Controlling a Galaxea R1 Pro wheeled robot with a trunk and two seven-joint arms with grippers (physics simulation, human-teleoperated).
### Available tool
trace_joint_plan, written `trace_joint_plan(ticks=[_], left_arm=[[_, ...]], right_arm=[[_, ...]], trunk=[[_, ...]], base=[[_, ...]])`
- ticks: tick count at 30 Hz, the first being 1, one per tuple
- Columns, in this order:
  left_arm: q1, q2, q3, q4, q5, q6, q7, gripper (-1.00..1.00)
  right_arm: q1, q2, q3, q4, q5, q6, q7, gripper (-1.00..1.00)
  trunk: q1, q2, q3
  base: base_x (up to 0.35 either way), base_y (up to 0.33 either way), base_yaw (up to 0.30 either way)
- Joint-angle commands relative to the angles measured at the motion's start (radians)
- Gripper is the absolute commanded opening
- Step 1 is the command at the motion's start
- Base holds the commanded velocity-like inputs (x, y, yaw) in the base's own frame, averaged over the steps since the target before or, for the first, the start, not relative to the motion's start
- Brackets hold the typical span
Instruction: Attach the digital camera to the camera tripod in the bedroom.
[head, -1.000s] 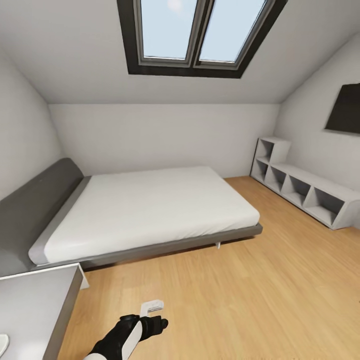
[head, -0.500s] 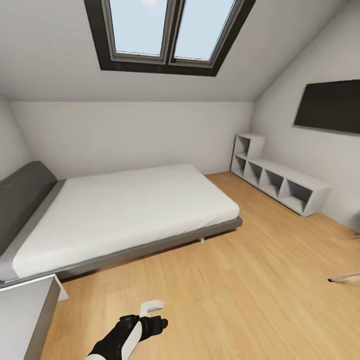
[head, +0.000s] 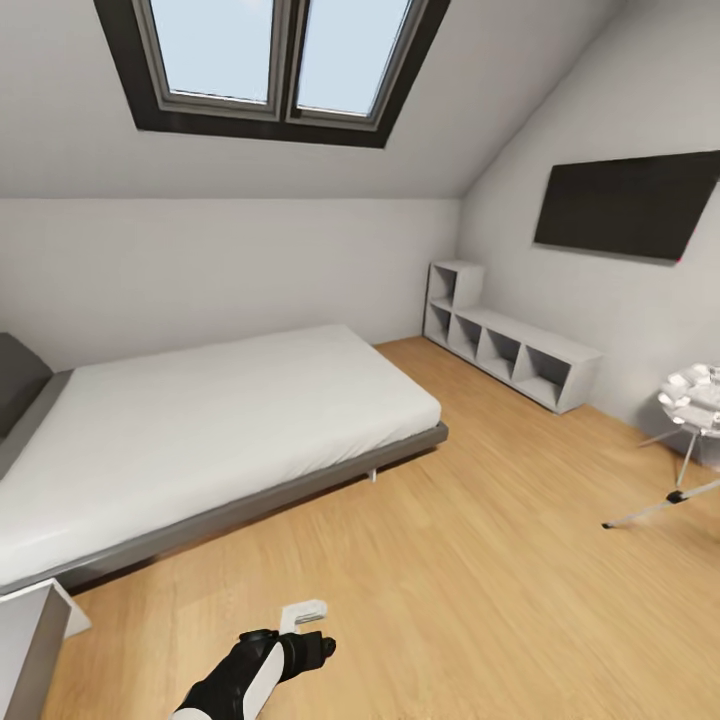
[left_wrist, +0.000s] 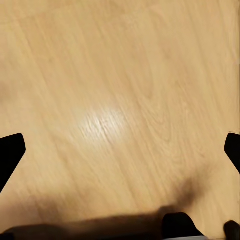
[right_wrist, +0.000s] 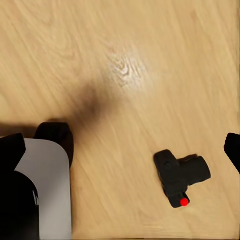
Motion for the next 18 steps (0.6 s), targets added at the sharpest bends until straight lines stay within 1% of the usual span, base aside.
trace_joint_plan(ticks=[1,18], left_arm=[[0.0,0.0,0.0,-0.002,0.009,0.006,0.001,1.0],[0.0,0.003,-0.001,-0.002,0.008,0.007,0.001,1.0]], right_arm=[[-0.001,-0.001,-0.001,0.0,-0.004,0.0,0.004,1.0],[0.0,-0.003,-0.001,0.0,-0.003,-0.002,0.005,1.0]], trunk=[[0.0,-0.001,-0.002],[0.0,-0.001,-0.014]], base=[[0.0,0.0,-0.259],[0.0,0.0,-0.259]])
